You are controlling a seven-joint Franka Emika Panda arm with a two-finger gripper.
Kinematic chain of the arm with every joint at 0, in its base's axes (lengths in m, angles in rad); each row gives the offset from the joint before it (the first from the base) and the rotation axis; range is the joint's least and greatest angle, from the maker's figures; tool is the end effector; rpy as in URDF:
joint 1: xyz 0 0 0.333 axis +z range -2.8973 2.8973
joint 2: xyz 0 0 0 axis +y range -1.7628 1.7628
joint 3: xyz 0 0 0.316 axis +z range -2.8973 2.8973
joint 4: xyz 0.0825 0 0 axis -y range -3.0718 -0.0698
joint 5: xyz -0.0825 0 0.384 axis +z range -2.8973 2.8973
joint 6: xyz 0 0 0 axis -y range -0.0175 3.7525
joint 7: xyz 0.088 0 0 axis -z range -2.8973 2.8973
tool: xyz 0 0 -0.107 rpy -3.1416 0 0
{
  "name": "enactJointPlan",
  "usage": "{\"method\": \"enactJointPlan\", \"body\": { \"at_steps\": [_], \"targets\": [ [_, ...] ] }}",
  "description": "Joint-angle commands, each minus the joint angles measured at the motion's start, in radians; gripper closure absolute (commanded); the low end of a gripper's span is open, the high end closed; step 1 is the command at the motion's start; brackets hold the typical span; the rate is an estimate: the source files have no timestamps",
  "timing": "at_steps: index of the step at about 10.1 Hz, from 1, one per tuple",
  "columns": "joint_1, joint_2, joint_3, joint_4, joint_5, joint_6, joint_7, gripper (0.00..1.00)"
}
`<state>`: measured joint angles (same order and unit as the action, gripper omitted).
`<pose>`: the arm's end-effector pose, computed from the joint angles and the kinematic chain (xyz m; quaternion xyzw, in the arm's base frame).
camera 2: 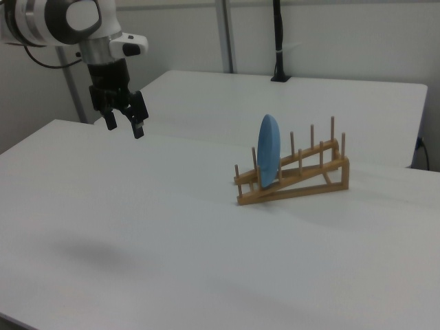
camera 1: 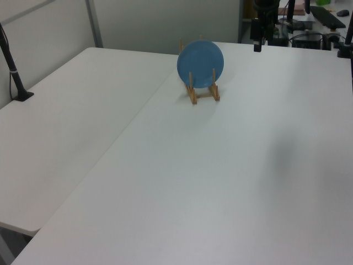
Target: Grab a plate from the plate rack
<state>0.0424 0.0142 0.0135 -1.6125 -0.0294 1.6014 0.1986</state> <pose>0.5596 0.0282 0.5996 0.9973 -0.0706 -0.0107 0.0161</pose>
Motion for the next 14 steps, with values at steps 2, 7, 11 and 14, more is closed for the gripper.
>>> {"method": "enactJointPlan", "body": {
  "at_steps": [2,7,11,14],
  "targets": [
    [-0.007,-0.014,0.010,-0.015,0.011,-0.025,-0.019,0.00],
    [-0.016,-0.004,0.000,-0.001,0.008,0.020,-0.077,0.00],
    [-0.102,0.130,-0.020,0.028,-0.075,0.337,-0.103,0.00],
    [-0.165,0.243,-0.027,0.077,-0.197,0.616,-0.061,0.18]
  ]
}}
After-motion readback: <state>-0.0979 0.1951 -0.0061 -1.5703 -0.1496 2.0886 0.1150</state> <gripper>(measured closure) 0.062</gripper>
